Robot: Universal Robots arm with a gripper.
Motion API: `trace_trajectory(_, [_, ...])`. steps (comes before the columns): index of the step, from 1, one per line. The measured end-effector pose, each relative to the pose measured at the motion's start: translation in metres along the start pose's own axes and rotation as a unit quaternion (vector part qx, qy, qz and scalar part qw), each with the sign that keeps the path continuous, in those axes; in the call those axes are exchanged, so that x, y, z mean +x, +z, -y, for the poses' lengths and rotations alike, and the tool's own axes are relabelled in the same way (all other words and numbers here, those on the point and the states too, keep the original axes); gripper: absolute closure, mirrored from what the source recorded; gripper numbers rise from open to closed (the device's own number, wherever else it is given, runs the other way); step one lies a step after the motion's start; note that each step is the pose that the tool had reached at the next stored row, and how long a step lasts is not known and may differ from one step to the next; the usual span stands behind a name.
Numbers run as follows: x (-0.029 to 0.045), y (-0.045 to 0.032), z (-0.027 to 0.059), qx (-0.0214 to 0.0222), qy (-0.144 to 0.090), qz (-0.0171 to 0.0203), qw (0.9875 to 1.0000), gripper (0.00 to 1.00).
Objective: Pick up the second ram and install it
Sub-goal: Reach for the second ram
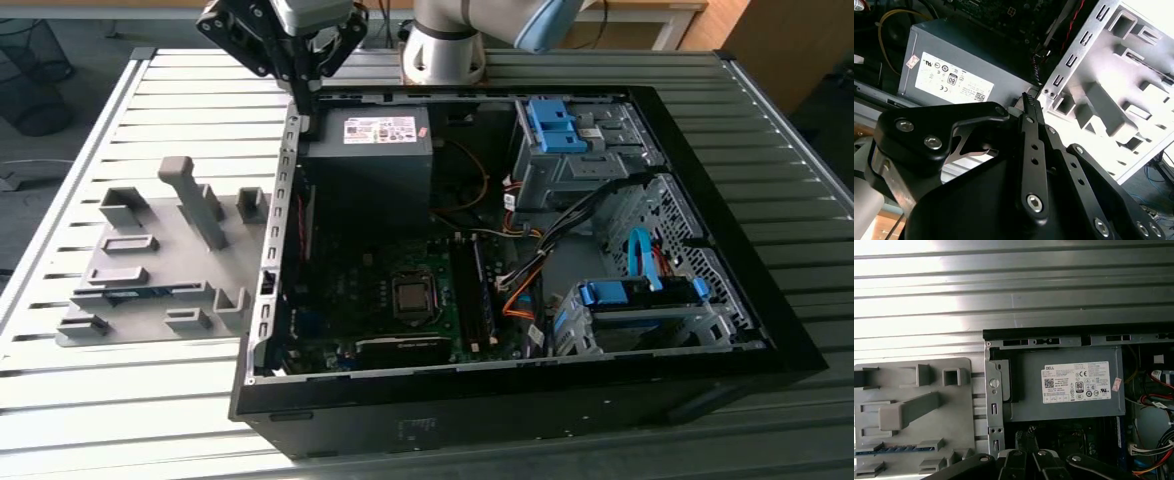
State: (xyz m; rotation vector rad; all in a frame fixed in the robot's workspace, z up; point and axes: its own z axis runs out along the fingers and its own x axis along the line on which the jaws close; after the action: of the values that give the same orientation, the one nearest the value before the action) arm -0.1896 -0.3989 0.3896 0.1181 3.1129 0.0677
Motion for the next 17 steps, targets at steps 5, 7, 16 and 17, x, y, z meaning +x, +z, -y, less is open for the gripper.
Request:
trace_trajectory(5, [0.0042, 0.0002, 0.0003, 0.0, 0.0, 0.0, 1.0, 0.89])
trace_trajectory(7, [0.0058, 0.0002, 0.0005, 0.0, 0.0, 0.0, 1.0, 0.89])
trace_trajectory(16, [0.0123, 0.0005, 0.0009, 0.0, 0.0, 0.0, 1.0, 0.89])
trace_trajectory(17, [0.0124, 0.0004, 0.001, 0.0, 0.0, 0.0, 1.0, 0.89])
